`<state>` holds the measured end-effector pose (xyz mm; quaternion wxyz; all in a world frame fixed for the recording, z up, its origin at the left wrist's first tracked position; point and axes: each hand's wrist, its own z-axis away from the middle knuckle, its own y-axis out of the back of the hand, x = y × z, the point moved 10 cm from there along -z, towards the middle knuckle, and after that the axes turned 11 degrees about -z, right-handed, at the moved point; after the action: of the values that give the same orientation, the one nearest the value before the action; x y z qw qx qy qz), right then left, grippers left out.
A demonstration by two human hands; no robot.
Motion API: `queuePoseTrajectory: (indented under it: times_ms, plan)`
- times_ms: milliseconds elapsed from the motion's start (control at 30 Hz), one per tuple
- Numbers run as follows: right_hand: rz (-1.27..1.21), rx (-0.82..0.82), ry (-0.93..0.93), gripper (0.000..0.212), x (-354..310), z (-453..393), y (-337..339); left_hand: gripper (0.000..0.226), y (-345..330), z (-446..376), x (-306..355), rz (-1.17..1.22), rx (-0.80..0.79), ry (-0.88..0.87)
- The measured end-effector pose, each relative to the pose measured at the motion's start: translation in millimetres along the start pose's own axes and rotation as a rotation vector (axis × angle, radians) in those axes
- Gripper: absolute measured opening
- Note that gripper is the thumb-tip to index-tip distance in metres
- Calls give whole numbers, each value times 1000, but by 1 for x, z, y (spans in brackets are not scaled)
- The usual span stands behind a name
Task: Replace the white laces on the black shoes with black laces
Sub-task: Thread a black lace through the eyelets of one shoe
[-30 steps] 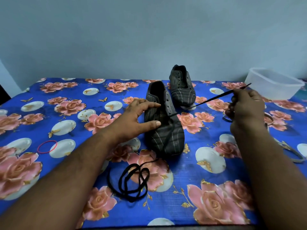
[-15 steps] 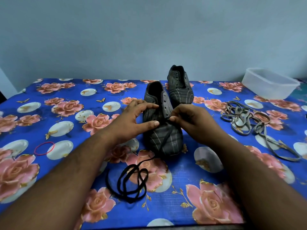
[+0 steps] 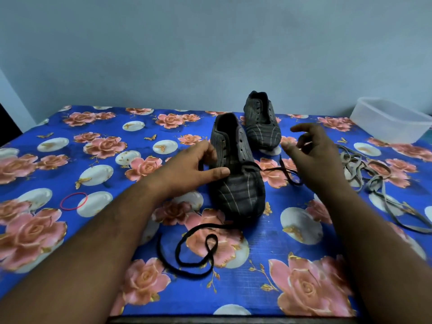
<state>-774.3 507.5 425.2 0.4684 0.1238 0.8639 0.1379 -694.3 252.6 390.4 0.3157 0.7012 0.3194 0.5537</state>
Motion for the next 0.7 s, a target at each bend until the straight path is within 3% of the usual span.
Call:
queuePoseTrajectory:
  times_ms: [133,200,267,367,433,533,600,700]
  plan:
    - [-40,-197,218,13,-44,18,-40,46,1,23,-17,-193,-358,153]
    - [0,-261,333,9,-63,29,-52,49,-3,42,-15,-138,-544,182]
    - [-11,-302,370,6,-72,34,-58,51,-11,52,-4,-93,-646,195]
    - [-22,-344,418,3,-81,39,-63,52,-37,58,10,-225,-756,178]
    - [-40,-378,443,4,-86,42,-65,49,-48,57,16,-321,-755,158]
    - [-62,-444,472,11,-92,47,-69,24,-41,53,16,-319,-697,147]
    - [-58,-499,485,23,-95,52,-76,11,-27,52,13,-271,-656,145]
    - [43,-599,501,40,-95,61,-89,13,-1,39,26,-57,-456,33]
